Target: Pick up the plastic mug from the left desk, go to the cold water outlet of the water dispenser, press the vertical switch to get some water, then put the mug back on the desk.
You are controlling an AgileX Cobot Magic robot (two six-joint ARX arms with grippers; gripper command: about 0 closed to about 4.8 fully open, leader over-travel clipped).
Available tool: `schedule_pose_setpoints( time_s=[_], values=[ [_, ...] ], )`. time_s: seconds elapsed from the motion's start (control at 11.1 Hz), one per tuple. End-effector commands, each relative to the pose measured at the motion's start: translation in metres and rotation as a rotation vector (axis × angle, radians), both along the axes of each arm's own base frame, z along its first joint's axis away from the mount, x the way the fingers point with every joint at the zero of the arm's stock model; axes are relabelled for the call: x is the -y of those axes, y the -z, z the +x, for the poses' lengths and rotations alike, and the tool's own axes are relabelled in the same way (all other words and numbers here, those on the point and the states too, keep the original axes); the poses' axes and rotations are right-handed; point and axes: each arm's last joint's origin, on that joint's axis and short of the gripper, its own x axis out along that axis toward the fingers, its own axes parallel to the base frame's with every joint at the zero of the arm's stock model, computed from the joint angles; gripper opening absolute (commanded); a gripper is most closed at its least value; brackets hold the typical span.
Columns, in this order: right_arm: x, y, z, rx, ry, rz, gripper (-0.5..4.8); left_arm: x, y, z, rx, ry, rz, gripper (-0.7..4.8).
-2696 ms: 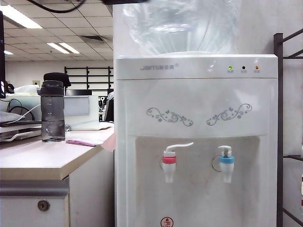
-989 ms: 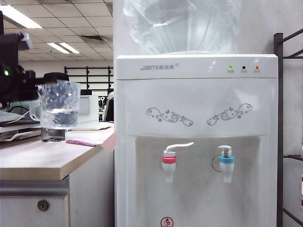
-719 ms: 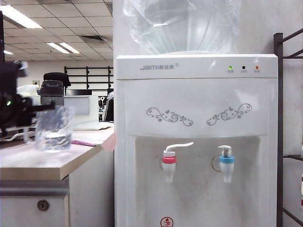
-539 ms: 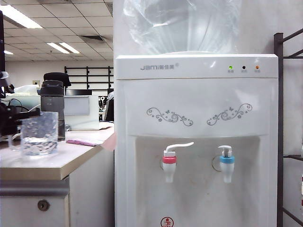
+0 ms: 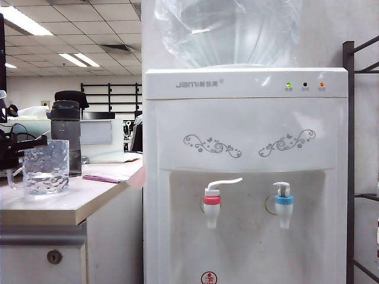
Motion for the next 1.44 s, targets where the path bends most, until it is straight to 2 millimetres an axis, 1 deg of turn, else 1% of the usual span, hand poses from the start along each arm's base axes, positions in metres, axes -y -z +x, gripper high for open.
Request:
schedule_pose_setpoints(
  time_s=[0.09, 0.36, 0.45, 0.54, 0.72, 0.81, 0.99, 1.08, 1.17, 1.26, 1.35, 1.44],
  values=[
    [-0.001, 0.000, 0.000, -0.005, -0.024, -0.001, -0.05, 0.000, -0.003, 0.001, 0.020, -0.007, 0.002, -0.05],
    [-0.001, 0.000, 0.000, -0.006, -0.024, -0.001, -0.05, 0.000, -0.004, 0.001, 0.027, 0.000, 0.001, 0.03],
    [-0.001, 0.000, 0.000, -0.006, -0.024, -0.001, -0.05, 0.000, -0.004, 0.001, 0.025, 0.004, 0.001, 0.62],
    [-0.001, 0.000, 0.000, -0.006, -0.024, -0.001, -0.05, 0.001, -0.002, 0.001, 0.007, 0.014, 0.000, 0.90],
    [-0.001, 0.000, 0.000, -0.006, -0.024, -0.001, -0.05, 0.002, -0.002, 0.001, -0.001, 0.059, 0.018, 0.91],
    [-0.001, 0.000, 0.000, -0.005, -0.024, -0.001, -0.05, 0.002, -0.012, -0.006, -0.069, 0.081, 0.050, 0.91],
    [-0.001, 0.000, 0.000, -0.005, -0.024, 0.000, -0.05, 0.002, -0.021, -0.015, -0.170, 0.083, 0.046, 0.81],
    [-0.001, 0.000, 0.000, -0.005, -0.024, 0.000, -0.05, 0.002, -0.026, -0.017, -0.180, 0.089, 0.044, -0.19],
    [-0.001, 0.000, 0.000, -0.005, -0.024, 0.000, -0.05, 0.003, -0.030, -0.019, -0.179, 0.108, 0.039, -0.07],
    [-0.001, -0.001, 0.000, -0.001, -0.023, 0.001, -0.06, 0.005, -0.043, -0.023, -0.143, 0.179, 0.022, -0.06],
    [-0.001, -0.001, 0.000, 0.003, -0.026, 0.003, -0.05, 0.010, -0.066, -0.031, -0.092, 0.225, 0.018, -0.06],
    [-0.001, -0.001, 0.000, 0.001, -0.030, 0.025, -0.06, 0.015, -0.085, -0.041, -0.057, 0.238, 0.024, -0.06]
  ],
)
